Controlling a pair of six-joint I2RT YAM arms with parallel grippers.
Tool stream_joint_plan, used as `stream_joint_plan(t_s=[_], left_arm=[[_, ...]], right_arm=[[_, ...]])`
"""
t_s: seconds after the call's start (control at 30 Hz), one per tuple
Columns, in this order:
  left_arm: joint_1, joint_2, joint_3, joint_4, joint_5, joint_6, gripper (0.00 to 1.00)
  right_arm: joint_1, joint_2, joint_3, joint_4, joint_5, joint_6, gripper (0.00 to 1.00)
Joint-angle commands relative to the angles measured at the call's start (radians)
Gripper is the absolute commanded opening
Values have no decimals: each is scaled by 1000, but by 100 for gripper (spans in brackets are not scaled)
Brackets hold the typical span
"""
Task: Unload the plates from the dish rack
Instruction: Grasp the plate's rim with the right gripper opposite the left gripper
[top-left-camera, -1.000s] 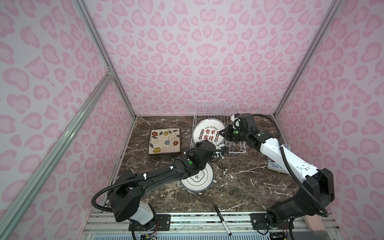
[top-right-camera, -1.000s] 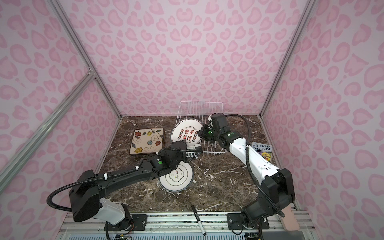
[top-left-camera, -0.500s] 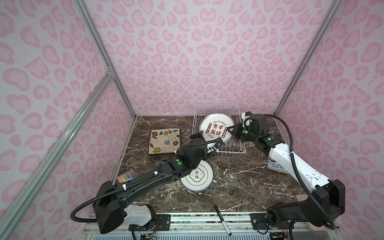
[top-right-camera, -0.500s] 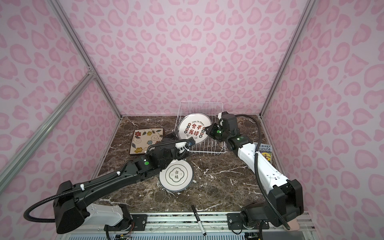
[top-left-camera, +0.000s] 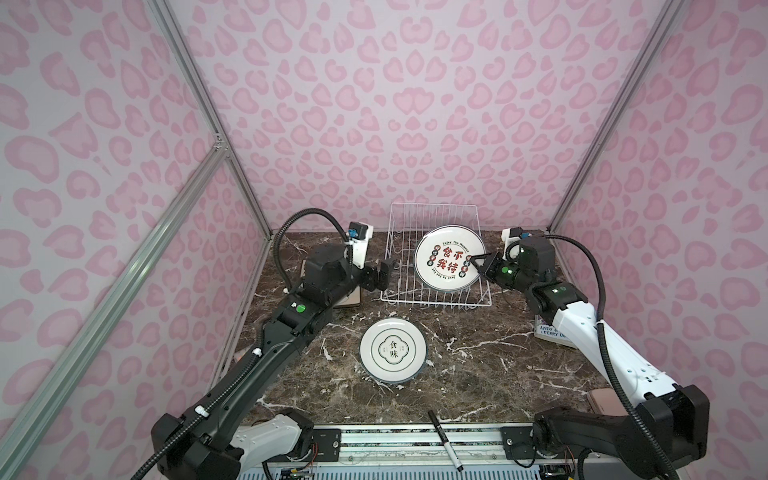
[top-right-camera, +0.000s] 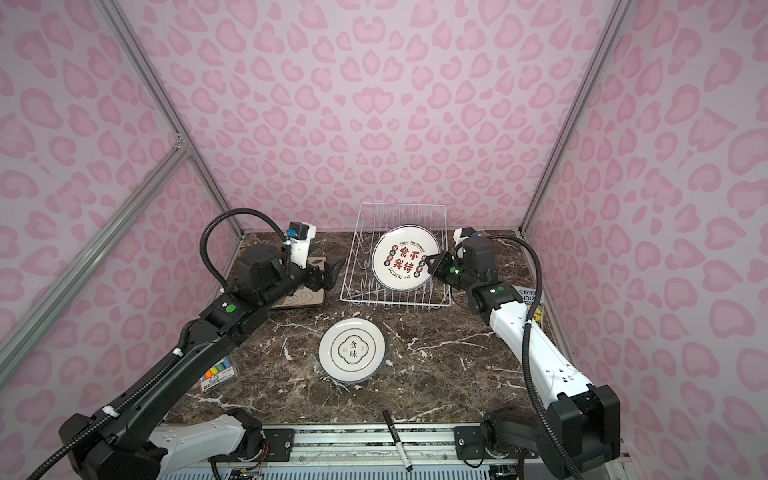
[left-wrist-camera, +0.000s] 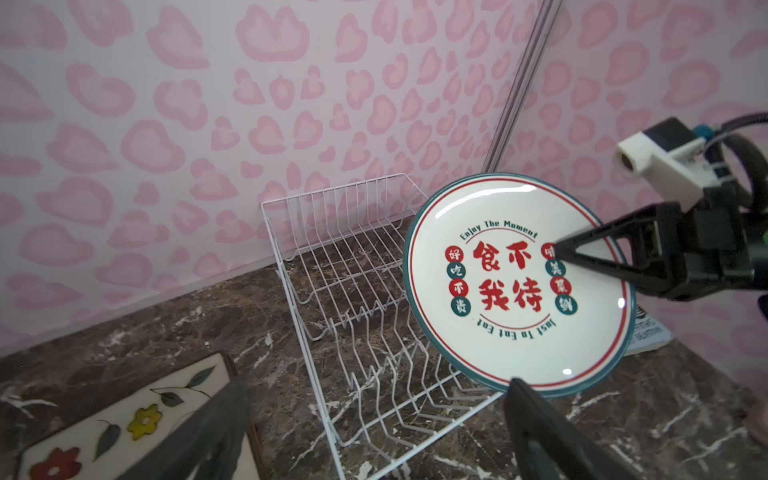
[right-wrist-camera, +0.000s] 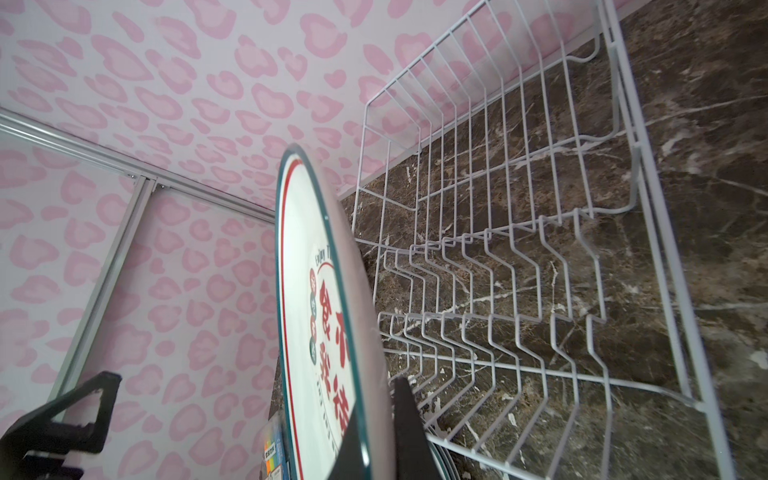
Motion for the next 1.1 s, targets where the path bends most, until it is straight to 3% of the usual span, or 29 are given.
stream_joint_plan(t_s=[0.0, 0.1, 0.37, 0.7, 1.07], left_arm=[[66, 57, 16, 51, 314, -280, 97], [97, 143, 48, 89, 437, -367, 97], [95, 353, 144, 90, 612, -441, 99], [58, 468, 228, 15, 674, -398, 87], [42, 487, 217, 60, 719, -433, 48]], right_arm=[[-1, -5, -13, 96, -55, -19, 0], [-1, 3, -14, 112, -88, -18, 0], [0, 16, -32, 150, -139, -6, 0], [5, 42, -51, 196, -174, 24, 0], [10, 78, -76, 284, -224, 80, 0]])
